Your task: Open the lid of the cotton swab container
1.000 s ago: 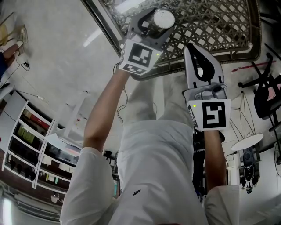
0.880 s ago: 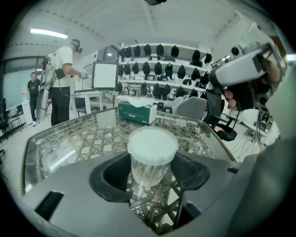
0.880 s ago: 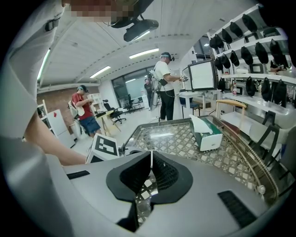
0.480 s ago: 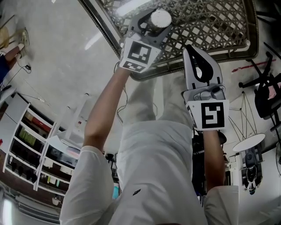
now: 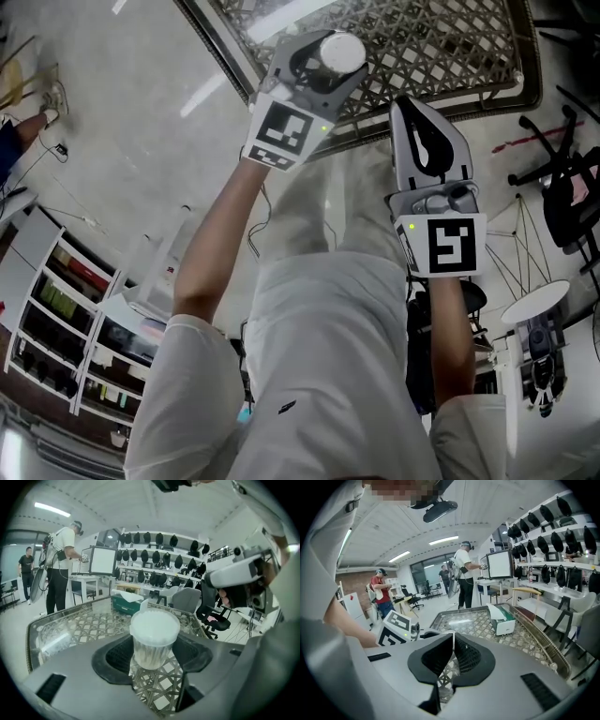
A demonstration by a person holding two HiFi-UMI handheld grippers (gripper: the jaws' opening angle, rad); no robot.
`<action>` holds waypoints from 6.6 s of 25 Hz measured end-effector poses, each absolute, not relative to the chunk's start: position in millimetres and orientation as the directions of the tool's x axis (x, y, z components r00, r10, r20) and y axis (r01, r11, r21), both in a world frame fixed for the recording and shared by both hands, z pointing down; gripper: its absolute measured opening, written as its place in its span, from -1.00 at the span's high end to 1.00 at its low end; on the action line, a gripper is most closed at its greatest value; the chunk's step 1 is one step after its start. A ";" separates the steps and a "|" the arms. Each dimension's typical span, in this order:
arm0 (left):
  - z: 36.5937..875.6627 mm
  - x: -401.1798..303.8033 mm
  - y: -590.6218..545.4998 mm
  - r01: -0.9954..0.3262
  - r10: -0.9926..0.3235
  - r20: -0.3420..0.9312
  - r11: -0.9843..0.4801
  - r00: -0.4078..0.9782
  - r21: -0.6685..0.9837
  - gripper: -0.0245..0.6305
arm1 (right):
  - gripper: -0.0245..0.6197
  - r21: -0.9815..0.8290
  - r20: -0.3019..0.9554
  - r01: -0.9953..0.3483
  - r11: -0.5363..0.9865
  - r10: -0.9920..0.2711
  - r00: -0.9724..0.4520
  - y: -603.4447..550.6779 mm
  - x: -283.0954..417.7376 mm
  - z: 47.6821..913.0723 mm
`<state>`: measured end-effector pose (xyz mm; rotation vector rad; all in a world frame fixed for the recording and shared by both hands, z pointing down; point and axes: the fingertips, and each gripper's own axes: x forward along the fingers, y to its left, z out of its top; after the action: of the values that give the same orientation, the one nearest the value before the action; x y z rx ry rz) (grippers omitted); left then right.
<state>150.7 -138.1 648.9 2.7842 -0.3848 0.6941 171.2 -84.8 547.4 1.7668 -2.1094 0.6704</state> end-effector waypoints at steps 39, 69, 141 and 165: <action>373.6 63.5 -63.0 -0.246 -0.197 0.420 -0.967 0.886 0.066 0.16 | 0.92 -0.032 0.292 -0.995 0.093 -0.951 -0.098 -28.2 149.0 338.4; 316.1 45.7 9.5 0.029 0.039 0.479 -0.999 0.877 0.029 0.16 | 0.27 0.031 0.201 -0.809 0.587 -0.796 -0.570 21.5 42.6 240.2; 299.8 17.0 71.3 0.417 0.374 0.445 -0.909 0.814 0.002 0.19 | 0.13 0.170 0.195 -0.801 0.574 -0.816 -0.544 -38.7 19.1 207.0; 316.5 10.2 -2.0 -0.052 0.013 0.410 -0.988 0.912 0.146 0.18 | 0.16 0.103 0.136 -0.903 0.418 -0.905 -0.404 -30.2 62.9 198.8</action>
<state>10.2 -2.0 316.5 2.9199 -0.0305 0.6280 62.9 -30.2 198.8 1.6082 -2.4977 -0.0192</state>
